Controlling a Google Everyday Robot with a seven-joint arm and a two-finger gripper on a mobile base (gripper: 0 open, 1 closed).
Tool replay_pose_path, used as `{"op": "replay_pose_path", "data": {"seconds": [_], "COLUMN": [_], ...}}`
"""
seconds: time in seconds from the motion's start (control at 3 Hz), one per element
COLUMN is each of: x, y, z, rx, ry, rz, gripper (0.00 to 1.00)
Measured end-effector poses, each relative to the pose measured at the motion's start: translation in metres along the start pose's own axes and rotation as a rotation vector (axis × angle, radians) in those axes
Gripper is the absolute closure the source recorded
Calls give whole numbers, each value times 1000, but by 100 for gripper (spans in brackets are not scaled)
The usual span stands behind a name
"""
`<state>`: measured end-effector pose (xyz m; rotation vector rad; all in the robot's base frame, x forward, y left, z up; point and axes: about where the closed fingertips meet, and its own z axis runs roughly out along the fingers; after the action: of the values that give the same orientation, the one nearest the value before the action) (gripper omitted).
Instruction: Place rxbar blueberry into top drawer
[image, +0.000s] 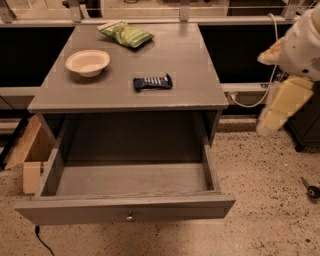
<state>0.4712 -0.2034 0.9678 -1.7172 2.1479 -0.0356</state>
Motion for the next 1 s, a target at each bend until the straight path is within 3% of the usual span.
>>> {"op": "replay_pose_path", "data": {"seconds": [0.67,1.0], "x": [-78,-131], "y": [-103,-139], "z": [55,78], "rx": [31,-9], "ry": [-325,-437], "rz": [-81,-138], "gripper": [0,0]}}
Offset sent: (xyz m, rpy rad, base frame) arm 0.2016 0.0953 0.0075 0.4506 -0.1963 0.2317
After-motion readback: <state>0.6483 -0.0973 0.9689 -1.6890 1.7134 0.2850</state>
